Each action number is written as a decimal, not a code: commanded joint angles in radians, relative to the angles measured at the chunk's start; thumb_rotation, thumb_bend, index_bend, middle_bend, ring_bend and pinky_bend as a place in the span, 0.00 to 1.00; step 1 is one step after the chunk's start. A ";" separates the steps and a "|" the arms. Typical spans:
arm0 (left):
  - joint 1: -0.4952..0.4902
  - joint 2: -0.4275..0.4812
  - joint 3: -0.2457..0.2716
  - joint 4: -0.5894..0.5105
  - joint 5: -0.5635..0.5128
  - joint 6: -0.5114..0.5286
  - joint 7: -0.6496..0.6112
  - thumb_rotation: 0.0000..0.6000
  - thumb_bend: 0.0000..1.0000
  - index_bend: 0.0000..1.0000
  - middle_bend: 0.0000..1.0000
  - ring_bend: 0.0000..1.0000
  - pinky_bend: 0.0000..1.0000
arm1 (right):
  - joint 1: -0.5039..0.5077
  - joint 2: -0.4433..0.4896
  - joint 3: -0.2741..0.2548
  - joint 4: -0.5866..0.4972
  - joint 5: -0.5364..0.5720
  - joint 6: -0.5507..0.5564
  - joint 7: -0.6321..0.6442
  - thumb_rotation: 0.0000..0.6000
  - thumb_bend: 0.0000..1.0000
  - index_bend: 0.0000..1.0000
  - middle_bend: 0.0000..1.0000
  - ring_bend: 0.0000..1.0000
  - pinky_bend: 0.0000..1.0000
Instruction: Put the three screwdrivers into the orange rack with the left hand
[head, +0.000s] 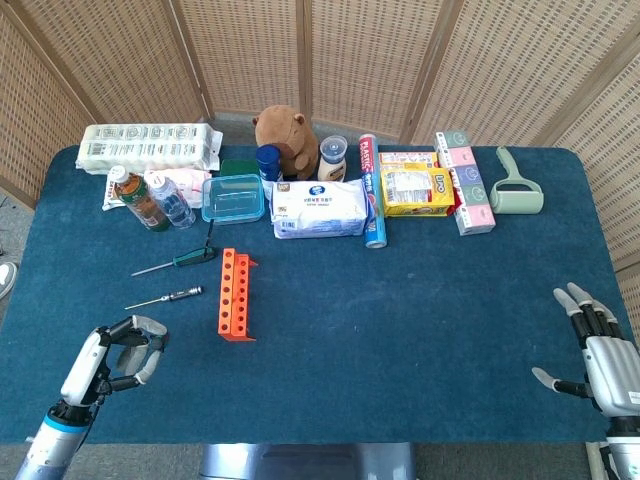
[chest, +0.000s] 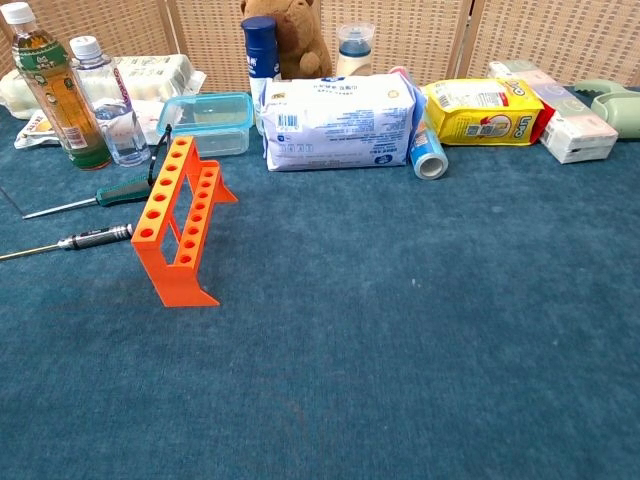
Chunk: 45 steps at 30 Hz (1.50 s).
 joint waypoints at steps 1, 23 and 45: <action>-0.025 -0.044 -0.008 0.051 -0.003 -0.008 -0.112 1.00 0.47 0.45 0.89 0.79 0.89 | 0.002 -0.001 0.001 0.001 0.005 -0.003 -0.002 1.00 0.00 0.00 0.00 0.00 0.00; -0.115 -0.127 -0.046 0.097 -0.034 -0.135 -0.193 1.00 0.47 0.45 0.89 0.79 0.89 | 0.002 0.014 0.001 0.000 0.012 -0.006 0.012 1.00 0.00 0.00 0.00 0.00 0.00; -0.132 -0.162 -0.053 0.132 -0.053 -0.150 -0.204 1.00 0.47 0.45 0.89 0.79 0.89 | 0.000 0.030 0.005 0.003 0.022 -0.004 0.050 1.00 0.00 0.00 0.01 0.00 0.00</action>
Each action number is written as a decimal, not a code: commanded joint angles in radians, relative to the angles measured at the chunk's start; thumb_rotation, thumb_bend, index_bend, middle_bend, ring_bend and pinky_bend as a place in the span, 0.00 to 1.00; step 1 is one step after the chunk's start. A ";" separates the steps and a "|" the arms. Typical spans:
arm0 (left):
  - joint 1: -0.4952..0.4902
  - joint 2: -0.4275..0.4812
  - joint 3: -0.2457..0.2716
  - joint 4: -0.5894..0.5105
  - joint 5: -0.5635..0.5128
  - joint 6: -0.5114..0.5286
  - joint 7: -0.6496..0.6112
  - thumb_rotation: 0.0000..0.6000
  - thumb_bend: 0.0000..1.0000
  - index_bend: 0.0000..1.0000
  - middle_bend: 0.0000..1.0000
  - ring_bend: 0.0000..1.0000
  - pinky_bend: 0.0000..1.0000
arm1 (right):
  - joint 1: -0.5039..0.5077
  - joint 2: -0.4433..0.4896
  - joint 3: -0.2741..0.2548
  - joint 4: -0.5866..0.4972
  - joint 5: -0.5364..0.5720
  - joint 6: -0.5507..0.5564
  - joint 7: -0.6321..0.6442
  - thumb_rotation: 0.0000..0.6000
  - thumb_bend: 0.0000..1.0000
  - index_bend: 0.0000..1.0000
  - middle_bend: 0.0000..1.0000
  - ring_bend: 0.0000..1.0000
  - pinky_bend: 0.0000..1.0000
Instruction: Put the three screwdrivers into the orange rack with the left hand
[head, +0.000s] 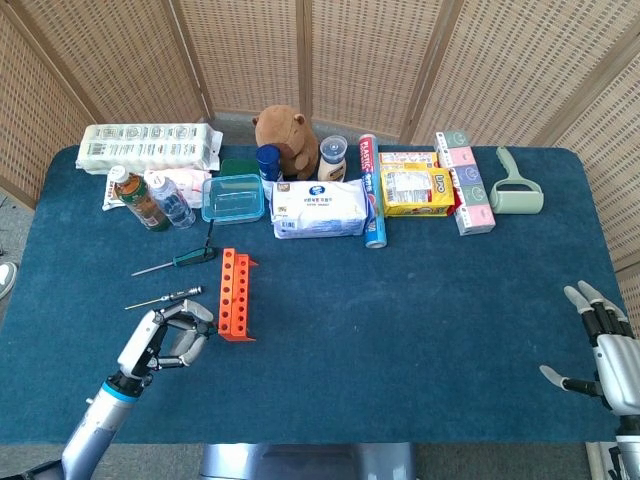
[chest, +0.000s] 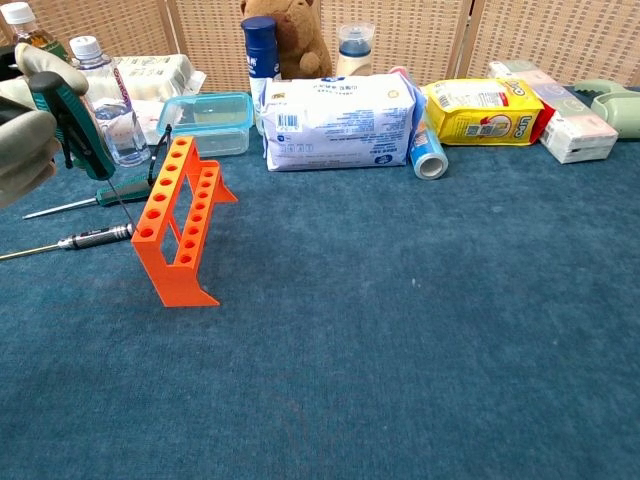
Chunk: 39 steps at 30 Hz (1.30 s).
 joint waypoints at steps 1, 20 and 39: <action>0.000 0.000 0.001 -0.002 0.000 0.002 0.002 1.00 0.47 0.45 0.89 0.79 0.89 | -0.001 0.002 0.000 0.000 -0.001 0.001 0.003 1.00 0.00 0.00 0.01 0.00 0.00; -0.003 -0.006 -0.009 0.013 -0.012 0.010 0.008 1.00 0.47 0.45 0.89 0.79 0.89 | -0.001 0.007 0.000 0.004 -0.002 0.001 0.015 1.00 0.00 0.00 0.01 0.00 0.00; -0.009 -0.021 -0.009 0.022 -0.026 -0.009 0.012 1.00 0.47 0.45 0.89 0.79 0.89 | -0.001 0.010 0.000 0.007 0.000 0.000 0.026 1.00 0.00 0.00 0.01 0.00 0.00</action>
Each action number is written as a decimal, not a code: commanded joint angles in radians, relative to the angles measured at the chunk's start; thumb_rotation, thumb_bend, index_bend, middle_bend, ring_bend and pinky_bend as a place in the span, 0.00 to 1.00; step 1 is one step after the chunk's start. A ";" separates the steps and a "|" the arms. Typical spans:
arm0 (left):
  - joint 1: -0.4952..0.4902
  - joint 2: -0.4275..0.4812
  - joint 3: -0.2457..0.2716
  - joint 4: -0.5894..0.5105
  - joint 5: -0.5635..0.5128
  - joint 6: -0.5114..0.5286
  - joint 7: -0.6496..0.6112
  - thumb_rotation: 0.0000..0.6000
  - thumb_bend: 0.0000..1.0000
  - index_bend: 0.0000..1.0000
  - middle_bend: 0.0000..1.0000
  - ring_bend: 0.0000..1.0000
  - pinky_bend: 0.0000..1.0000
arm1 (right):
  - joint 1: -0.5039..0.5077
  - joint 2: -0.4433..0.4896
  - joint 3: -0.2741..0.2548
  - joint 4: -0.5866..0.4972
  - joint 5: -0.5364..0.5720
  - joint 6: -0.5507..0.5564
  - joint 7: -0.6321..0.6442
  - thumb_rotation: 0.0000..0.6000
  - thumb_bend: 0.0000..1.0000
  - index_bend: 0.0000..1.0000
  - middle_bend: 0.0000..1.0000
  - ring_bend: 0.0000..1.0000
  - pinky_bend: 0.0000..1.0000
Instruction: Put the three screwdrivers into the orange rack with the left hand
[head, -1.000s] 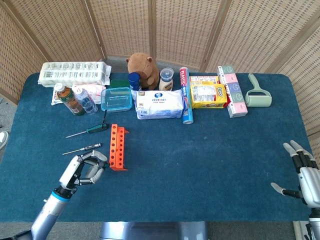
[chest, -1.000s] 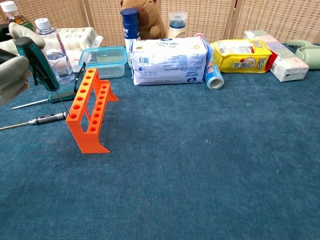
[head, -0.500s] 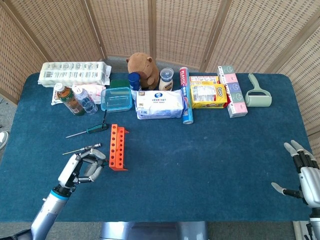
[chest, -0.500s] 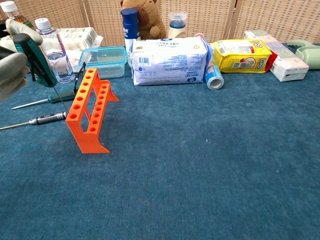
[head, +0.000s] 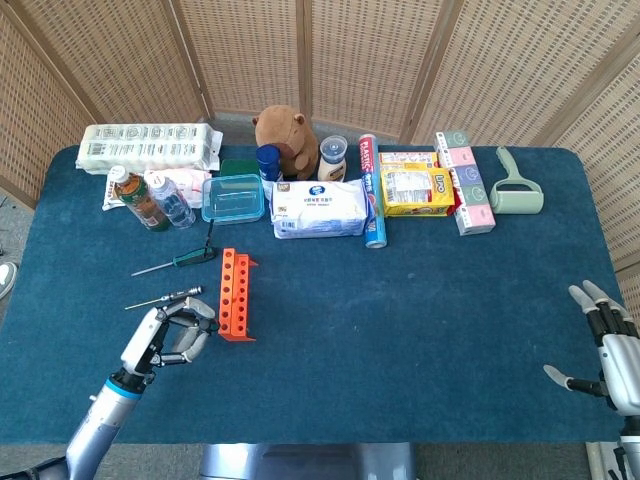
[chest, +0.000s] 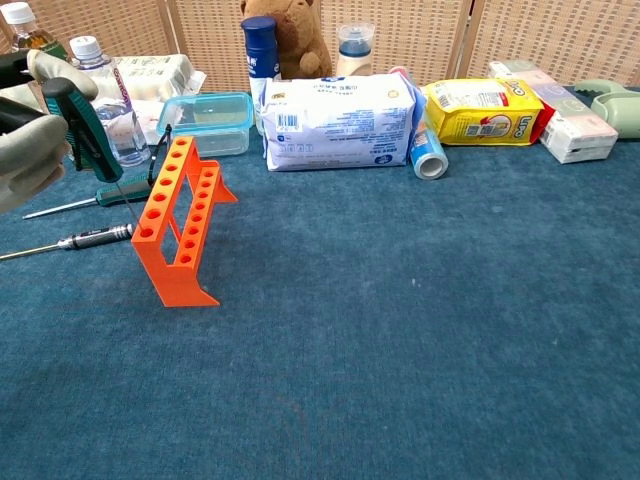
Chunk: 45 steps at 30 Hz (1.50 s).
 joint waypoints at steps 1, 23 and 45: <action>0.001 -0.001 0.000 0.001 -0.001 0.000 0.000 1.00 0.47 0.45 0.89 0.79 0.89 | 0.000 0.001 0.000 0.001 0.000 -0.001 0.002 1.00 0.00 0.00 0.01 0.00 0.00; 0.003 -0.045 0.001 0.088 -0.032 -0.025 -0.047 1.00 0.47 0.45 0.89 0.79 0.89 | 0.000 0.001 -0.002 0.001 -0.001 -0.003 0.001 1.00 0.00 0.00 0.01 0.00 0.00; -0.004 -0.082 -0.006 0.150 -0.077 -0.089 -0.064 1.00 0.47 0.45 0.89 0.79 0.89 | 0.001 0.010 -0.002 0.006 0.000 -0.007 0.028 1.00 0.00 0.00 0.01 0.00 0.00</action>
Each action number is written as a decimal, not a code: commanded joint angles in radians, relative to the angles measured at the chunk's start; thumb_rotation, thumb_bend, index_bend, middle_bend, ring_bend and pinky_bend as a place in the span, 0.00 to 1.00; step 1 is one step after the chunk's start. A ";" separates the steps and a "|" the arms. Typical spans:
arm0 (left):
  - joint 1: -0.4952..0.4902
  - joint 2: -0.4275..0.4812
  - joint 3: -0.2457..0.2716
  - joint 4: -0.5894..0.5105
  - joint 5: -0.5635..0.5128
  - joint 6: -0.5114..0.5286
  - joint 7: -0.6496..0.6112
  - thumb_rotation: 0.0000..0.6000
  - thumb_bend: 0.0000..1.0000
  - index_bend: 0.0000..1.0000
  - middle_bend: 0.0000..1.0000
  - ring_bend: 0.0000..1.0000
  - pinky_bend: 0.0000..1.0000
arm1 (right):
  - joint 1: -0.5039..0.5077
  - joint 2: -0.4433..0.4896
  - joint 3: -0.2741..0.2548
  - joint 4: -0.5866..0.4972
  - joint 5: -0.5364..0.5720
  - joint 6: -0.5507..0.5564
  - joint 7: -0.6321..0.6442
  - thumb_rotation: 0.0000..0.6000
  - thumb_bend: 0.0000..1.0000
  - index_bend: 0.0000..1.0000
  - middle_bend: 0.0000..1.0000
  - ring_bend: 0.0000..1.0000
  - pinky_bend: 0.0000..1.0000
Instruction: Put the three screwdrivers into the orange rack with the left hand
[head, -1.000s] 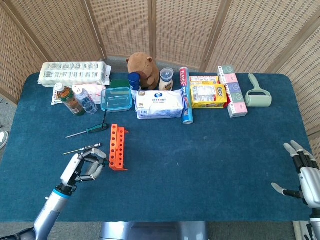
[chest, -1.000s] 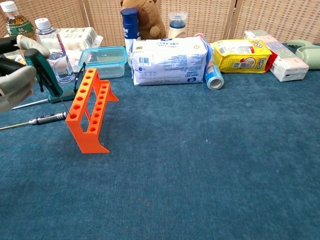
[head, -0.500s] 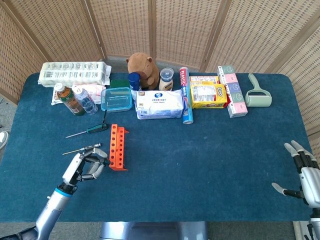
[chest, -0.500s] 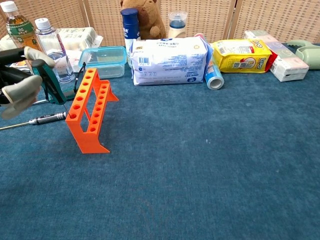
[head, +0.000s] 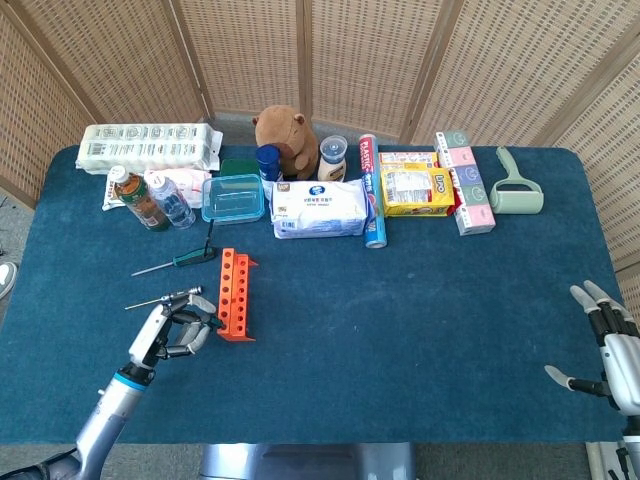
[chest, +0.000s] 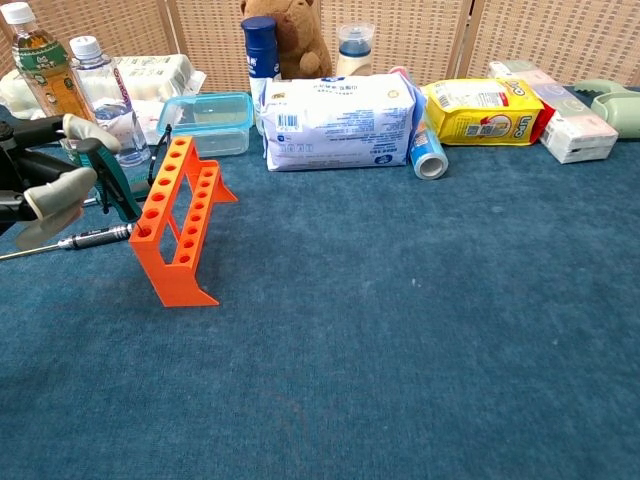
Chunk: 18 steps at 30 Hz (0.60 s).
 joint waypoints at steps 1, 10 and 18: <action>-0.002 -0.002 0.000 0.004 -0.004 -0.008 -0.001 1.00 0.47 0.45 0.89 0.79 0.89 | -0.001 0.001 0.000 0.000 0.000 0.001 0.002 1.00 0.00 0.00 0.01 0.00 0.00; -0.005 -0.003 -0.001 0.005 -0.007 -0.022 0.010 1.00 0.47 0.45 0.89 0.79 0.89 | 0.001 0.002 0.001 0.001 0.003 -0.003 0.007 1.00 0.00 0.00 0.01 0.00 0.00; -0.006 -0.004 0.000 0.006 -0.009 -0.033 0.027 1.00 0.47 0.45 0.89 0.79 0.89 | 0.000 0.004 0.001 -0.001 0.003 -0.002 0.015 1.00 0.00 0.00 0.01 0.00 0.00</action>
